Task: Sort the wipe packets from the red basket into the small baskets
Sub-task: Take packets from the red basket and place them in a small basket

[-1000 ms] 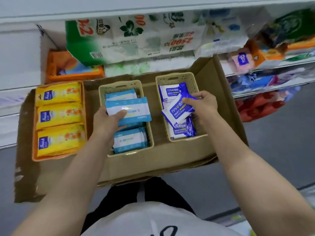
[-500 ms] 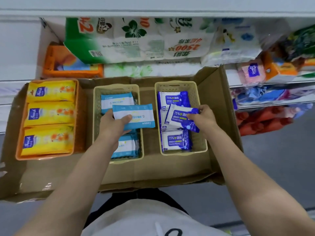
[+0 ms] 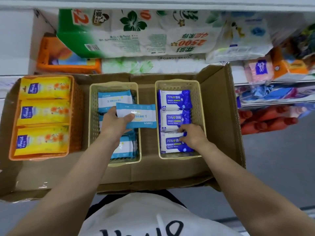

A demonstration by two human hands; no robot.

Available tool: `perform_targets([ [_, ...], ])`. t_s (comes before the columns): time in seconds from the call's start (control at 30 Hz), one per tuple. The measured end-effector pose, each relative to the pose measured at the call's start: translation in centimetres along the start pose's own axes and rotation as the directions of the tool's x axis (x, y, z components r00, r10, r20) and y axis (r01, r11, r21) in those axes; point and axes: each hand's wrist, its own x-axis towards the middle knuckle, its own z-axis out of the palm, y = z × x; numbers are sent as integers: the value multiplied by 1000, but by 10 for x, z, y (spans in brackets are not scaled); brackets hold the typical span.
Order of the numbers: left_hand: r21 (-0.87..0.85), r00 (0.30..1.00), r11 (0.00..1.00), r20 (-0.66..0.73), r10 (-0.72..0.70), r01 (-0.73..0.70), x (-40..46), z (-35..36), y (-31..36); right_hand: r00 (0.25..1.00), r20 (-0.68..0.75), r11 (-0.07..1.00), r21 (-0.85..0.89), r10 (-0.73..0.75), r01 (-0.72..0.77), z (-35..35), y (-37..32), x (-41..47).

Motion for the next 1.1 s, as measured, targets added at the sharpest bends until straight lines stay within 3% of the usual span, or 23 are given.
perform_targets([
  [0.47, -48, 993, 997, 105, -47, 52, 1, -15, -9, 969, -203, 947, -313, -141, 72, 14, -8, -6],
  [0.5, -61, 991, 996, 122, -53, 60, 1, -18, -10, 954, -263, 961, -267, -141, 69, 12, -14, -6],
  [0.57, -70, 986, 995, 152, -63, 74, 0, -25, -11, 906, -409, 993, 9, -108, 122, 2, -40, -9],
  [0.6, -61, 983, 995, 171, -65, 76, -1, -29, -12, 912, -402, 965, 196, -85, 176, -5, -59, -12],
  [0.67, -30, 971, 997, 229, -61, 70, -2, -34, -11, 971, -191, 859, 463, -145, 220, -20, -95, -15],
  [0.77, 5, 956, 999, 290, -41, 41, -7, -47, -9, 939, 118, 903, 334, -323, 269, -20, -138, -15],
  [0.83, -12, 972, 999, 232, -40, 44, -6, -57, -11, 934, 148, 916, 293, -326, 274, -11, -156, -15],
  [0.87, -63, 981, 996, 188, -51, 64, -4, -63, -12, 945, 120, 887, 397, -303, 235, -5, -162, -16],
  [0.93, -161, 985, 981, 152, -82, 106, -1, -75, -16, 971, 107, 709, 701, -212, 78, 6, -173, -22],
  [1.0, -138, 981, 985, 179, -75, 101, -1, -83, -19, 967, 187, 512, 856, -172, -75, 19, -181, -26],
  [1.03, -116, 982, 990, 183, -55, 77, -2, -86, -20, 966, 207, 500, 860, -155, -104, 25, -184, -29],
  [1.1, -64, 988, 998, 153, -3, 13, -3, -92, -20, 992, 81, 689, 724, -100, 10, 35, -186, -33],
])
